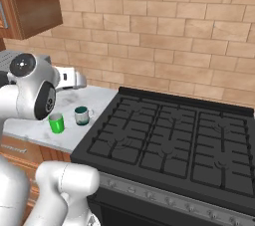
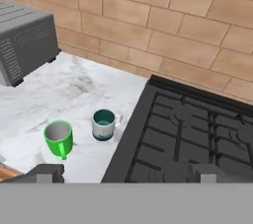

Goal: Clear the mugs and bowl far away from the sink.

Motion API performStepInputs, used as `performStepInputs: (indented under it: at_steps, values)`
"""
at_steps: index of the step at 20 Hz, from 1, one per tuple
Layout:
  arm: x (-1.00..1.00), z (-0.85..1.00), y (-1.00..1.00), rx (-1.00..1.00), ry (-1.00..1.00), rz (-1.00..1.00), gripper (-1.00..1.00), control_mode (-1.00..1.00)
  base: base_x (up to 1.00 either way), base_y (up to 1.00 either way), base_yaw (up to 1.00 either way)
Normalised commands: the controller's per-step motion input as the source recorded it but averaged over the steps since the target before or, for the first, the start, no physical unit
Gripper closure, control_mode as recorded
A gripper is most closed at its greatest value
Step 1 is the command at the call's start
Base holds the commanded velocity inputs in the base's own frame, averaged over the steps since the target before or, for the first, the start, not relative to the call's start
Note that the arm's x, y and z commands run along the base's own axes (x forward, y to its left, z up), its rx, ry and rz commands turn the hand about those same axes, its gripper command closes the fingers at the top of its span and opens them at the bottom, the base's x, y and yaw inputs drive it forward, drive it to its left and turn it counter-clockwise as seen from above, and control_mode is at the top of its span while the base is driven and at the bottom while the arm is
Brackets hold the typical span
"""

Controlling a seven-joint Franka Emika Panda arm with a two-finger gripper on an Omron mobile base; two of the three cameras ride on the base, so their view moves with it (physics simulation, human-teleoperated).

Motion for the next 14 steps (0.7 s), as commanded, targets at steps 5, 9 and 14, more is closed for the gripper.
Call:
performStepInputs:
  at_steps: [5,9,14]
  values:
    - [-0.69,0.23,0.00,0.03,-0.06,-0.08,-1.00,-1.00,0.00,0.00,0.00]
    - [-0.48,0.04,0.00,0.03,-0.01,-0.14,-1.00,-1.00,0.00,0.00,0.00]
    - [-0.21,0.00,0.00,0.03,-0.01,-0.16,-1.00,-1.00,0.00,0.00,0.00]
